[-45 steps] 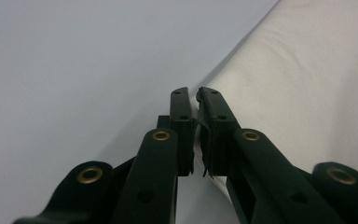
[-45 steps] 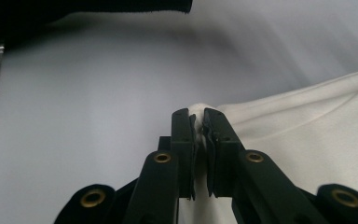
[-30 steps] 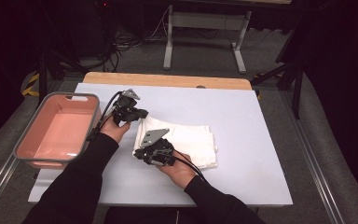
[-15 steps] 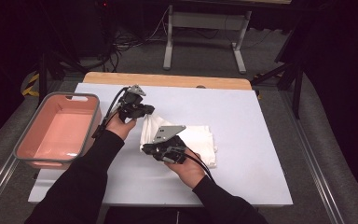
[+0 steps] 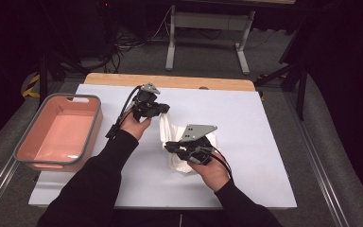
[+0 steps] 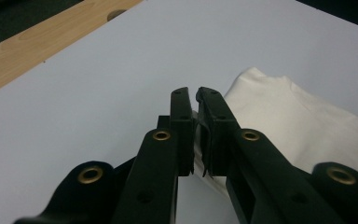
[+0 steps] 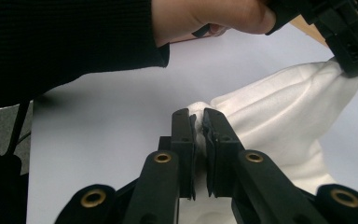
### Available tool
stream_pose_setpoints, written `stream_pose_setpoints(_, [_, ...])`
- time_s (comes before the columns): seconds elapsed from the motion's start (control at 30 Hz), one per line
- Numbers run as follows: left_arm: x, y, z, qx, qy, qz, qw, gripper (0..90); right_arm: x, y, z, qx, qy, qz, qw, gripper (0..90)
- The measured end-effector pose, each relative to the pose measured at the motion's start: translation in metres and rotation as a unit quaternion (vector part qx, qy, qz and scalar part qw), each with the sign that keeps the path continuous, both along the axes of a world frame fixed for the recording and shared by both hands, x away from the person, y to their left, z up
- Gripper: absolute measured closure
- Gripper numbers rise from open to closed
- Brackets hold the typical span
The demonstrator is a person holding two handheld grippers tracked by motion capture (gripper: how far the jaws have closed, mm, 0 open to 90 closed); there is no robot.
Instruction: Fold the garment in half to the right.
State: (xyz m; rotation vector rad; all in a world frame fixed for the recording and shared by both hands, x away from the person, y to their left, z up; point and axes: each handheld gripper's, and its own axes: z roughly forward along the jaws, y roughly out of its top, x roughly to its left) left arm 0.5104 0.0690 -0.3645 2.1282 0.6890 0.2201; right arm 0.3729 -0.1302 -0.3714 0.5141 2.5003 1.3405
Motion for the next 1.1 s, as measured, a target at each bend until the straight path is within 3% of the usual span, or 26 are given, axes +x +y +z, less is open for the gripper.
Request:
stream_pose_setpoints(0.43, [0.001,-0.038,0.006,-0.006,-0.009,-0.030,0.9995,84.5,-0.009,-0.034,0.000,0.008,-0.002,-0.033,0.9994,83.2])
stream_pose_setpoints(0.57, [0.002,-0.048,0.005,-0.009,-0.006,-0.038,0.9992,84.4,-0.013,-0.046,-0.001,0.006,0.000,-0.047,0.9989,83.2])
stream_pose_setpoints(0.9, [0.004,-0.071,-0.002,0.005,-0.002,-0.056,0.9984,84.4,-0.017,-0.062,-0.007,0.003,0.010,-0.068,0.9976,83.2])
stream_pose_setpoints(1.1, [0.007,-0.082,-0.007,-0.006,0.013,-0.056,0.9983,84.4,-0.018,-0.073,-0.011,0.004,0.017,-0.079,0.9967,83.2])
